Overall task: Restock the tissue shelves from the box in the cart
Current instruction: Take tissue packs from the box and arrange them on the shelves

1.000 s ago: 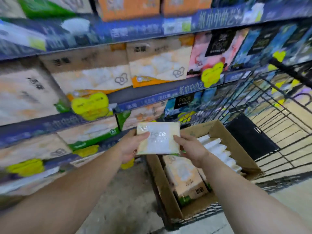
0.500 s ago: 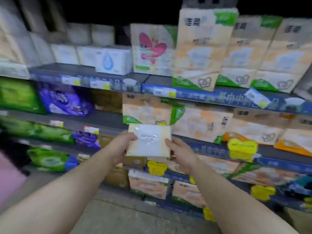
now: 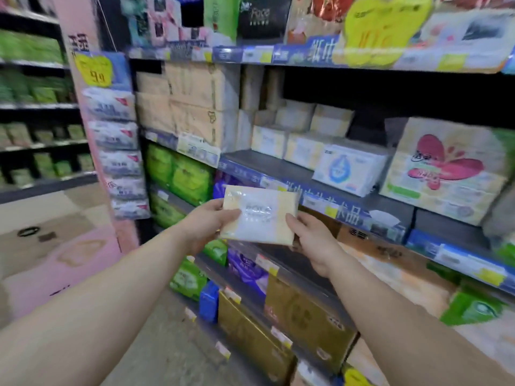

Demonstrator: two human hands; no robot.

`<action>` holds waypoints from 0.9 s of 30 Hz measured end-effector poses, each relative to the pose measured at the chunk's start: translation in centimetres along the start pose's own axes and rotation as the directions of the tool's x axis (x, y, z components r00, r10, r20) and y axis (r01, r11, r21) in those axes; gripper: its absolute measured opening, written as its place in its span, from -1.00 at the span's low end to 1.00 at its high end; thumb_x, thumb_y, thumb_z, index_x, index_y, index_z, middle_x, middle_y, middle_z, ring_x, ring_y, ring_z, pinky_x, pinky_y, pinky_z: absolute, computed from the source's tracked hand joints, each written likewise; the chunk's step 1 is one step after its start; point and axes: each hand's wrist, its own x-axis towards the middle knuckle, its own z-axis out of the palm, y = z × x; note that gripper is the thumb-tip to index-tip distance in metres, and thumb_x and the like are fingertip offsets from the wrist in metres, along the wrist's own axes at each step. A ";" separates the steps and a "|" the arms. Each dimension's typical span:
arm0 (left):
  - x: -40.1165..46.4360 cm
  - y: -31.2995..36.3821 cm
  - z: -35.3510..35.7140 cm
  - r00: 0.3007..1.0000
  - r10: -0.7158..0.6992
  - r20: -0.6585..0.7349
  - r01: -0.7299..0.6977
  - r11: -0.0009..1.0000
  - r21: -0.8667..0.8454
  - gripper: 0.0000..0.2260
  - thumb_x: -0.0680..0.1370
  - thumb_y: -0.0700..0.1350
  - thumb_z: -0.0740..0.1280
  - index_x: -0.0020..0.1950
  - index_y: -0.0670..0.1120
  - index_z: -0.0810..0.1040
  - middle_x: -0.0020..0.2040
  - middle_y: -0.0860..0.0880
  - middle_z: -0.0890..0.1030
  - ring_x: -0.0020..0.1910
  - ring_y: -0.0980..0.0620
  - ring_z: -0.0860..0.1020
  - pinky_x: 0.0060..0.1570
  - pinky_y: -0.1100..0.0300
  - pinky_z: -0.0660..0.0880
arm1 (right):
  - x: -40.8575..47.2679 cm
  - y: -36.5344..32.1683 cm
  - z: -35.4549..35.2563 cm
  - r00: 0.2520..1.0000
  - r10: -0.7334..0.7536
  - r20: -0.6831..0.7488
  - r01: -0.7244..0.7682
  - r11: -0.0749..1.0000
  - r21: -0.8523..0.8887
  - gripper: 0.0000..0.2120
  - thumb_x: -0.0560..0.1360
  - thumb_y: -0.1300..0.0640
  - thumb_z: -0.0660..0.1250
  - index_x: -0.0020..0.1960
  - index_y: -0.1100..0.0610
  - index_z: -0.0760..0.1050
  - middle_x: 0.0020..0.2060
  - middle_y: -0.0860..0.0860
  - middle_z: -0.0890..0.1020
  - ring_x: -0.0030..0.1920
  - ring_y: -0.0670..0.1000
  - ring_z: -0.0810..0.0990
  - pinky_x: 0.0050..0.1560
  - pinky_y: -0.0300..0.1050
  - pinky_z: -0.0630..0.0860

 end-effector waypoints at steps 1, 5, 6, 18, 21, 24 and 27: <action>1.4 0.6 -0.8 0.999 0.017 -0.033 -0.017 1.000 0.000 -0.75 0.58 -0.21 0.28 0.25 -0.17 0.52 0.15 -0.16 0.64 0.14 -0.16 0.60 0.25 -0.09 0.48 | 1.8 -0.5 0.5 1.000 -0.018 0.003 0.018 1.000 0.003 -0.82 0.60 -0.01 0.23 0.07 0.05 0.54 -0.05 0.03 0.67 -0.12 0.07 0.54 -0.22 -0.13 0.39; 7.5 3.4 -3.1 0.994 0.068 -0.090 -0.071 0.997 -0.028 -0.77 0.59 -0.21 0.27 0.24 -0.19 0.50 0.11 -0.13 0.65 0.04 -0.08 0.64 0.04 0.08 0.57 | 8.2 -3.1 1.4 0.994 -0.110 -0.001 0.110 0.994 -0.027 -0.80 0.60 -0.03 0.22 0.07 0.06 0.52 -0.13 -0.03 0.65 -0.21 -0.05 0.57 -0.22 -0.18 0.43; 9.2 4.3 -3.5 0.994 0.065 -0.093 -0.069 0.997 -0.035 -0.76 0.59 -0.20 0.28 0.25 -0.20 0.49 0.11 -0.13 0.65 0.03 -0.08 0.64 -0.02 0.11 0.58 | 9.7 -3.8 1.2 0.991 -0.133 -0.007 0.132 0.990 -0.052 -0.80 0.60 -0.03 0.21 0.01 0.07 0.52 -0.20 -0.02 0.62 -0.26 -0.04 0.53 -0.27 -0.18 0.41; 24.8 9.1 -4.4 0.990 0.142 0.013 -0.142 0.989 0.044 -0.75 0.56 -0.28 0.28 0.22 -0.10 0.52 0.15 -0.09 0.64 0.11 -0.06 0.61 0.13 0.05 0.53 | 24.6 -5.8 -1.7 0.969 -0.217 -0.121 0.202 0.971 -0.126 -0.66 0.58 -0.01 0.27 0.34 -0.04 0.39 0.06 -0.07 0.62 0.01 -0.04 0.62 0.11 -0.02 0.55; 28.6 9.6 -4.2 0.990 0.135 0.042 -0.138 0.987 0.078 -0.70 0.57 -0.27 0.28 0.29 -0.09 0.48 0.15 -0.07 0.64 0.12 -0.04 0.61 0.21 -0.01 0.51 | 27.1 -5.8 -2.1 0.961 -0.194 -0.197 0.167 0.975 -0.145 -0.63 0.59 0.00 0.25 0.38 -0.06 0.37 0.14 -0.06 0.59 0.12 -0.02 0.57 0.08 -0.11 0.50; 32.3 9.5 -4.5 0.981 0.156 0.112 -0.169 0.979 0.115 -0.72 0.57 -0.29 0.26 0.23 -0.02 0.49 0.18 -0.06 0.63 0.09 0.01 0.61 0.15 0.05 0.53 | 29.6 -5.2 -1.8 0.942 -0.180 -0.283 0.125 0.972 -0.201 -0.57 0.58 0.00 0.27 0.43 -0.08 0.33 0.18 -0.06 0.58 0.14 -0.05 0.55 0.02 -0.19 0.47; 35.2 9.3 -5.2 0.976 0.170 0.139 -0.185 0.977 0.106 -0.68 0.56 -0.36 0.25 0.23 -0.04 0.45 0.10 -0.05 0.61 -0.04 0.11 0.59 -0.13 0.31 0.54 | 32.2 -4.1 -1.0 0.910 -0.159 -0.383 0.042 0.954 -0.296 -0.50 0.54 -0.06 0.30 0.45 -0.10 0.30 0.28 -0.04 0.55 0.22 -0.03 0.54 0.23 -0.07 0.49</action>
